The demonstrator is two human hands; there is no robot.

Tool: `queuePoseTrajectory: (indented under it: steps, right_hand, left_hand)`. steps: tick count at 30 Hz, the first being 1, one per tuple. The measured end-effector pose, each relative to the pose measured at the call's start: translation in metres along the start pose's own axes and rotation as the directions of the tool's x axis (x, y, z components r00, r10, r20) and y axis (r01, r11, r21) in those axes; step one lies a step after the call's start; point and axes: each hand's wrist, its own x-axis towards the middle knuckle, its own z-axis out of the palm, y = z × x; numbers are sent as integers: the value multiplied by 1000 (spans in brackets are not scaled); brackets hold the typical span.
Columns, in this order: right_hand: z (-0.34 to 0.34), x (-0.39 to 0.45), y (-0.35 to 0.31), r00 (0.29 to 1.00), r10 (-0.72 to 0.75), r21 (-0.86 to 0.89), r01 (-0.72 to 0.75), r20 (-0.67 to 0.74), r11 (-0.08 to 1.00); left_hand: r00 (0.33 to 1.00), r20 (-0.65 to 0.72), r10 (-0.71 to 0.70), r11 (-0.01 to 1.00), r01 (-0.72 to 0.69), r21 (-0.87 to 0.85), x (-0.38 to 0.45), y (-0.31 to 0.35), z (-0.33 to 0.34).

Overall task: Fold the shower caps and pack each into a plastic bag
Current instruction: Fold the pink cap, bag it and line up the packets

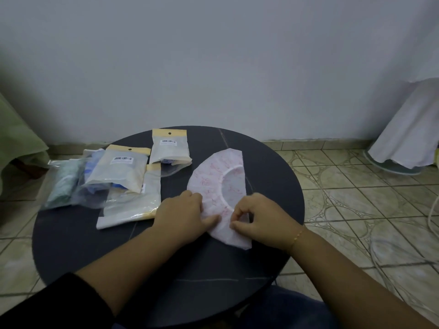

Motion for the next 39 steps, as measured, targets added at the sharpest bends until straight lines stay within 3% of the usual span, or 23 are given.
queuePoseTrajectory:
  steps: [2, 4, 6, 8, 10, 12, 15, 19, 23, 26, 31, 39]
  right_hand:
    - [1, -13, -2, 999, -24, -29, 25, 26, 999]
    - [1, -24, 0, 999, -33, -41, 34, 30, 999]
    - [3, -32, 2, 999, -29, -70, 32, 37, 997]
    - [6, -37, 3, 999, -21, -77, 25, 43, 997]
    - [8, -40, 4, 999, -8, -73, 10, 34, 997]
    - [8, -42, 5, 1000, 5, -70, -4, 14, 998]
    - [8, -42, 6, 1000, 5, -52, -6, -8, 999]
    - [9, -40, 8, 1000, 18, -8, -18, -18, 1000]
    - [9, -39, 7, 999, 23, 15, -22, -32, 1000]
    - [8, -37, 7, 999, 25, 24, -24, -44, 999]
    - [9, -28, 14, 981, 161, 180, -141, -106, 974]
    - [8, -19, 11, 907, 407, 496, -307, -105, 812]
  left_hand:
    - [995, -87, 38, 996, -31, 79, -1, 3, 3]
    - [973, -198, 119, 993, -111, 50, 0, 4, 3]
    - [919, -271, 286, 945, -317, -77, -1, 3, 2]
    - [870, -192, 453, 845, -488, -219, -5, 2, 0]
    - [838, -23, 545, 800, -528, -285, -9, 5, 0]
    - [822, 21, 569, 797, -545, -259, -9, 6, 4]
    - [809, -28, 587, 791, -581, -190, -6, 3, 8]
    - [713, -130, 689, 720, -694, 8, -4, 4, 13]
    - [761, -231, 606, 769, -635, -73, -4, 8, 18]
    - [857, -147, 495, 827, -516, -223, -4, 7, 16]
    - [893, 37, 449, 868, -426, -256, -4, 7, 10]
    - [983, 72, 166, 826, -99, -555, -1, 10, 10]
